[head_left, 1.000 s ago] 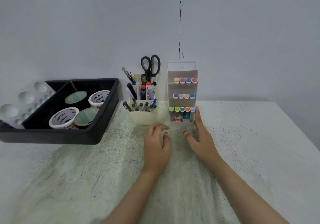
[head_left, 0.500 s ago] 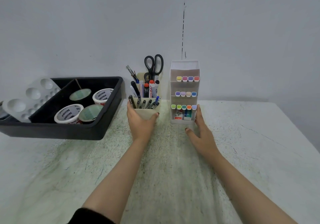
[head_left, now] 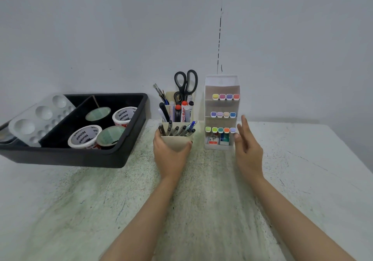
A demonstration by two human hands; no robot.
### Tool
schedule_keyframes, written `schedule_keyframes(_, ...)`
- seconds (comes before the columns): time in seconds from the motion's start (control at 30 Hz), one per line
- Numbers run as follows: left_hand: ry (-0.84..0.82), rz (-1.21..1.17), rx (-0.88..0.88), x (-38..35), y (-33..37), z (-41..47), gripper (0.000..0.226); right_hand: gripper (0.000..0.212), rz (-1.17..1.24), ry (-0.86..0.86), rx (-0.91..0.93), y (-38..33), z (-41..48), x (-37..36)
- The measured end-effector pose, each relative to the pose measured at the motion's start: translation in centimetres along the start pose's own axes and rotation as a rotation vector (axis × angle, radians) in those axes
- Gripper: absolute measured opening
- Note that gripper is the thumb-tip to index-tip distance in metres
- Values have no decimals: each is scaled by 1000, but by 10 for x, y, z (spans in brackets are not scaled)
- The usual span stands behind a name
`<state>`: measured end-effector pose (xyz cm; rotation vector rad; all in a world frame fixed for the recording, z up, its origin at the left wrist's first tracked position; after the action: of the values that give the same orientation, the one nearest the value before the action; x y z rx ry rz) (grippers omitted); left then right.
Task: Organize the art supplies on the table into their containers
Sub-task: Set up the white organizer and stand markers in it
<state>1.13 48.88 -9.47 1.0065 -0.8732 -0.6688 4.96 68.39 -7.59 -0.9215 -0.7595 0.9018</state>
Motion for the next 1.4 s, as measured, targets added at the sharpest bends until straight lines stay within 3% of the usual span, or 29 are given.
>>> schedule_keyframes(0.27,-25,-10,-6,-1,4,1,106,41,54,191,164,-8,15,-7)
schedule_keyframes(0.7,-49,-12,-25,2,1,-5,104,44,16,210,216,-2,23,-3)
schedule_keyframes(0.87,-74,-44,-16,4,2,-5,104,68,-3,202,253,-10,23,0)
schedule_keyframes(0.93,-75,-55,-11,4,3,-5,104,67,2,212,258,-11,22,0)
schedule_keyframes(1.1,-82,-81,-20,5,4,-6,103,67,33,190,246,-11,15,0)
schedule_keyframes(1.23,-93,-89,-33,8,4,-6,98,48,32,154,187,-10,14,0)
schedule_keyframes(1.4,-176,-85,-53,23,-8,-9,94,46,-46,210,84,-20,1,-2)
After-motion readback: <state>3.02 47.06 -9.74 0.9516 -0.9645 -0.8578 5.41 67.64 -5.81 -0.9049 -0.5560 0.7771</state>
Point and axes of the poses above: each hand's wrist, its own z-axis towards the middle knuckle, its own x-axis out of the back of the hand, y = z × x, the point moved 2 cm from there along z, towards the middle knuckle, and after that the axes turned 3 degrees about -z, right-handed, at the moved point
